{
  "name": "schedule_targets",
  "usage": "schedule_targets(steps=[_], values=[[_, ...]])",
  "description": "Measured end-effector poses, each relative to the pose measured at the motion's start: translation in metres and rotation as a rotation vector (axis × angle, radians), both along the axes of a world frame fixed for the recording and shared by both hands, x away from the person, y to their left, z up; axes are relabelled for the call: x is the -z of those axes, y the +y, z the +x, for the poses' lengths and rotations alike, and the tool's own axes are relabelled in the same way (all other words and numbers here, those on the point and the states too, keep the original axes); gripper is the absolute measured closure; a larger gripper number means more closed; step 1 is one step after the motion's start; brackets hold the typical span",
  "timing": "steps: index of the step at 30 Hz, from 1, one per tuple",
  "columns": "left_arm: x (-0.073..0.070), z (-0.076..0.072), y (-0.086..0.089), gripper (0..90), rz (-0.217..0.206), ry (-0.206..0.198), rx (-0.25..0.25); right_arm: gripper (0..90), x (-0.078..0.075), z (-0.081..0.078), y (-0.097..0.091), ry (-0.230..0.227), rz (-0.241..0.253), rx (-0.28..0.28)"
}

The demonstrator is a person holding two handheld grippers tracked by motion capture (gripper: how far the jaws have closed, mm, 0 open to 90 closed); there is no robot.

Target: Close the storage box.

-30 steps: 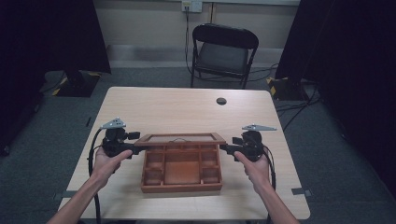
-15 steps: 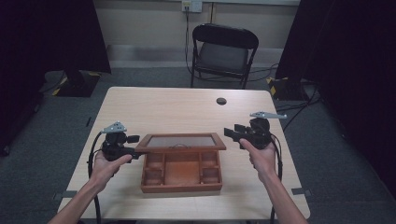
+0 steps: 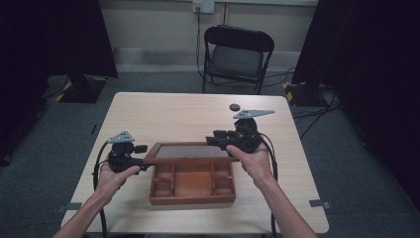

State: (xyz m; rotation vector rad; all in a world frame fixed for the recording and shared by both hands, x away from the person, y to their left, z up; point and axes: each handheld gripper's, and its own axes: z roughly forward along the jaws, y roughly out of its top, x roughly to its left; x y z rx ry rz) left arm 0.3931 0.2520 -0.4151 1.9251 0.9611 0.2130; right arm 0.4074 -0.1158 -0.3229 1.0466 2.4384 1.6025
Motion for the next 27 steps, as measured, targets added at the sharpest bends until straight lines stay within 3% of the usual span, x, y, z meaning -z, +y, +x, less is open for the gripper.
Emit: schedule_targets(steps=[7,15,27], values=[[0.001,-0.001,0.000,19.6,0.002,-0.001,0.004,61.9,0.004,-0.001,0.023,0.043,-0.004,-0.121],[0.002,-0.002,-0.001,20.7,-0.005,-0.001,-0.004,70.1,0.017,-0.006,0.037,0.078,-0.033,-0.213],[0.008,0.002,-0.002,21.1,0.007,0.009,-0.007,80.8,0.028,-0.002,0.040,0.124,-0.009,-0.282]])
